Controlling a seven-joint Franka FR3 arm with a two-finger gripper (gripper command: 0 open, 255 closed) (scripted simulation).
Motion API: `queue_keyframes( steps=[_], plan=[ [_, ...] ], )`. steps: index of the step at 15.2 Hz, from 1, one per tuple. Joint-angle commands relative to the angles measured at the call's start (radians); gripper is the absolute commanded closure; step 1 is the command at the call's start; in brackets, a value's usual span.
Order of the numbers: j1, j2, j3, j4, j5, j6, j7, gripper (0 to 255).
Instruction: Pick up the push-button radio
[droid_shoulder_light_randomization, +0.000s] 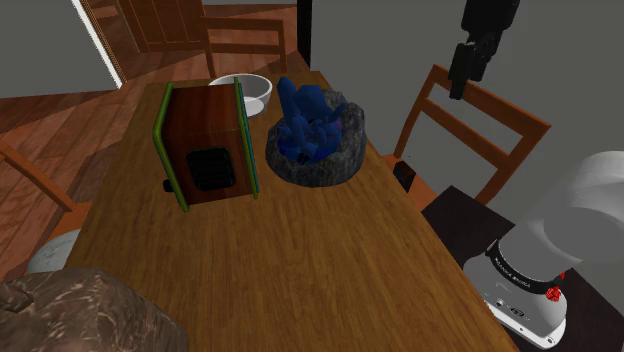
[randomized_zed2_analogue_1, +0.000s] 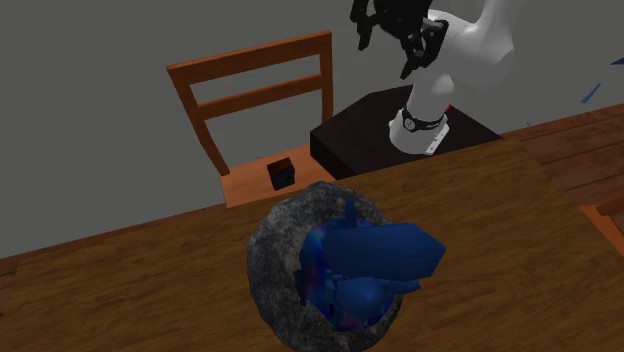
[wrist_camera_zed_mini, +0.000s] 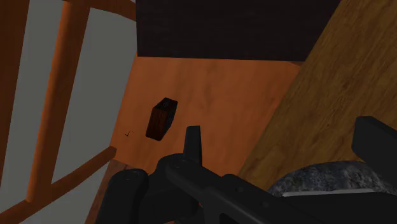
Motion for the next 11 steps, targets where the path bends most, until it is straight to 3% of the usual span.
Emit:
queue_keyframes(
  steps=[1, 11],
  plan=[
    [0.000, 0.000, 0.000, 0.000, 0.000, 0.000, 0.000, 0],
    [-0.053, 0.092, -0.110, -0.239, -0.067, 0.358, -0.056, 0]
  ],
)
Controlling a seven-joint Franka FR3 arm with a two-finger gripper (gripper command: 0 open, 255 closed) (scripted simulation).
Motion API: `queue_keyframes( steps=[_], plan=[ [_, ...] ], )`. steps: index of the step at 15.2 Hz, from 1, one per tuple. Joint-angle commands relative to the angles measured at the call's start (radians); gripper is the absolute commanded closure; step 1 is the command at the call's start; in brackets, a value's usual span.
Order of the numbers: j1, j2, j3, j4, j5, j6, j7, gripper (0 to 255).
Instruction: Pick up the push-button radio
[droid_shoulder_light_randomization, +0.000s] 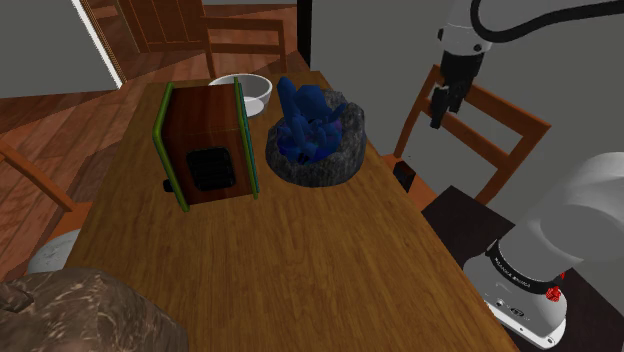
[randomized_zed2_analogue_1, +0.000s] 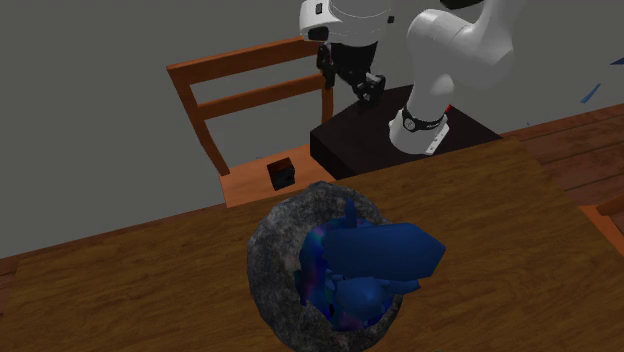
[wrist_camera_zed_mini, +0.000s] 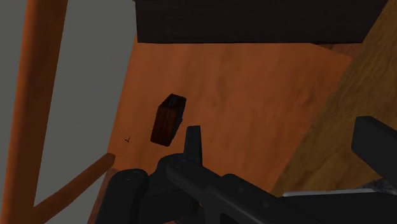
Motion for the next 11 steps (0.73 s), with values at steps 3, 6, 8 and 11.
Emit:
queue_keyframes(
  steps=[3, 6, 8, 11],
  plan=[
    [-0.026, 0.080, -0.047, -0.063, -0.028, 0.157, -0.023, 0],
    [-0.044, 0.162, -0.082, -0.095, -0.047, 0.279, -0.039, 0],
    [-0.055, 0.227, -0.105, -0.108, -0.057, 0.362, -0.051, 0],
    [-0.070, 0.337, -0.139, -0.115, -0.067, 0.487, -0.070, 0]
  ],
)
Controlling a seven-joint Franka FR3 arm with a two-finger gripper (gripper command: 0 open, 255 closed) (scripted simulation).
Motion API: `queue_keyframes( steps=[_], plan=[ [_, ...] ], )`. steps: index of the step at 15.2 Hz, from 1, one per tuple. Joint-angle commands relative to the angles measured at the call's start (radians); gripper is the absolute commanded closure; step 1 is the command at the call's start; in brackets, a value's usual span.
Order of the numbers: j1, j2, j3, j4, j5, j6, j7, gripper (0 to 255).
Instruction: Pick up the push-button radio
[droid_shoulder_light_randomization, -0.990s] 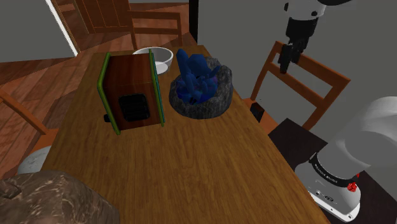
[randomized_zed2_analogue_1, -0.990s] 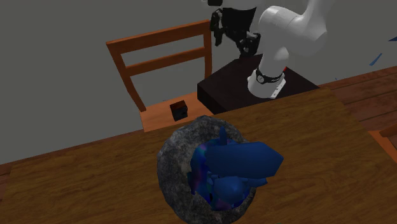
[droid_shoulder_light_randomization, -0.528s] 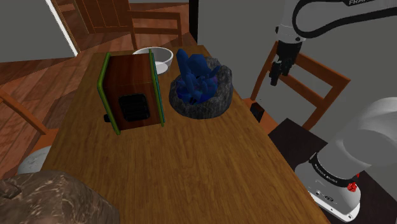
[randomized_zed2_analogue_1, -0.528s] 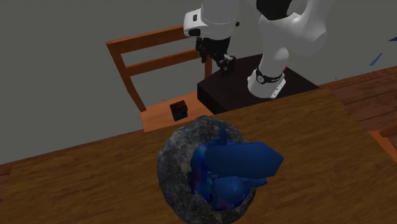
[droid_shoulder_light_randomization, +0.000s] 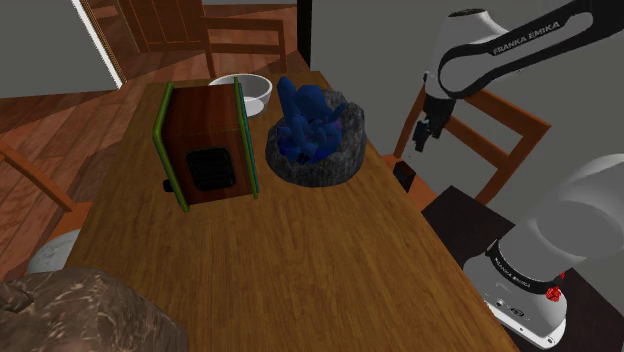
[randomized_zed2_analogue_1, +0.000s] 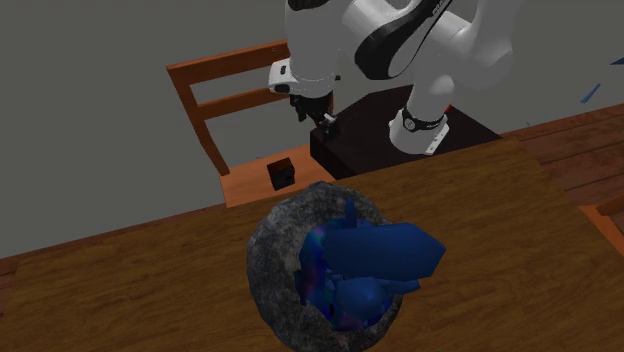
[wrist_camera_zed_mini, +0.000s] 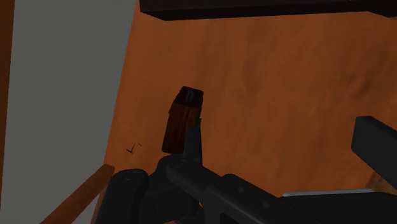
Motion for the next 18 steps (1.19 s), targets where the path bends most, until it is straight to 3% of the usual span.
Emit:
queue_keyframes(
  steps=[1, 6, 10, 16, 18],
  plan=[
    [-0.008, 0.085, -0.023, 0.006, -0.003, 0.087, -0.015, 0],
    [-0.019, 0.301, -0.075, 0.036, 0.023, 0.284, -0.069, 0],
    [-0.031, 0.486, -0.094, 0.087, 0.098, 0.423, -0.145, 0],
    [-0.114, 0.758, -0.038, 0.210, 0.255, 0.575, -0.287, 0],
    [-0.121, 0.775, -0.030, 0.214, 0.259, 0.588, -0.290, 0]
  ],
)
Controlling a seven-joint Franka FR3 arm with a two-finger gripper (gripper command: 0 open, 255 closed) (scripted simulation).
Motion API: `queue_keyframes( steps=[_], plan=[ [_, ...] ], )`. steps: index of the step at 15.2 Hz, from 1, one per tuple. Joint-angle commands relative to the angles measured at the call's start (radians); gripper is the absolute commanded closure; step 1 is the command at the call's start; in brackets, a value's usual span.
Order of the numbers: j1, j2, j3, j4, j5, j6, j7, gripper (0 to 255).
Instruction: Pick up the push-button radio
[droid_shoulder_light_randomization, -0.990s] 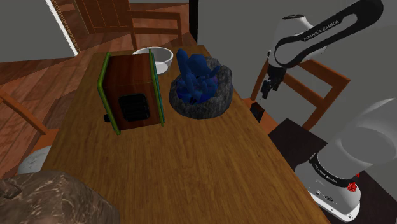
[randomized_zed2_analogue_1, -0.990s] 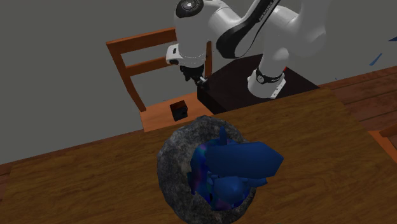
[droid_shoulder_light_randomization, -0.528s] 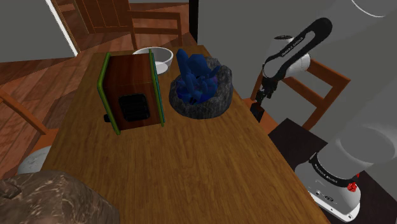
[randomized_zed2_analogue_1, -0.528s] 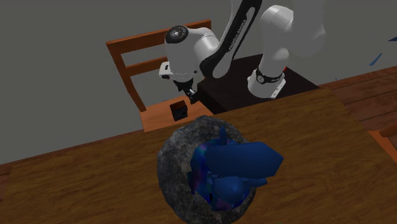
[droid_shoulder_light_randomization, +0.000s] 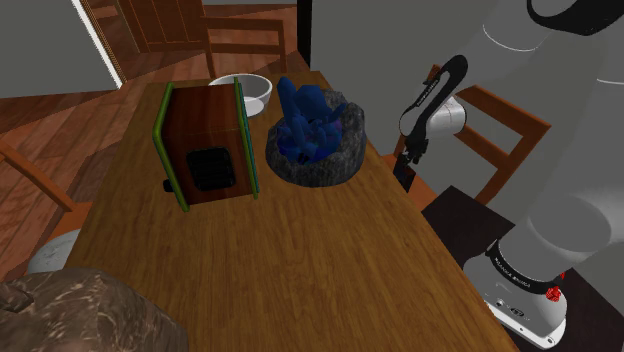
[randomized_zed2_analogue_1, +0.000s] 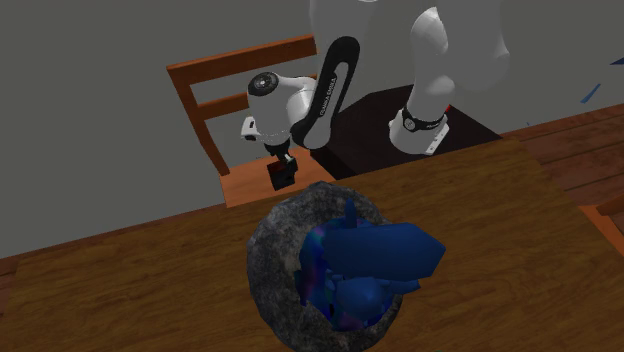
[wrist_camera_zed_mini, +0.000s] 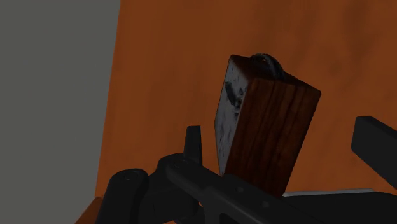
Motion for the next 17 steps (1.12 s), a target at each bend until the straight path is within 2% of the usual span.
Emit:
queue_keyframes(
  steps=[1, 6, 8, 9, 17],
  plan=[
    [-0.013, 0.033, 0.011, 0.008, 0.013, 0.026, -0.012, 0],
    [-0.038, 0.122, 0.042, 0.033, 0.038, 0.089, -0.028, 0],
    [-0.038, 0.122, 0.042, 0.033, 0.038, 0.089, -0.027, 0],
    [-0.037, 0.120, 0.042, 0.031, 0.038, 0.091, -0.027, 255],
    [-0.038, 0.120, 0.042, 0.030, 0.038, 0.091, -0.028, 255]
  ],
)
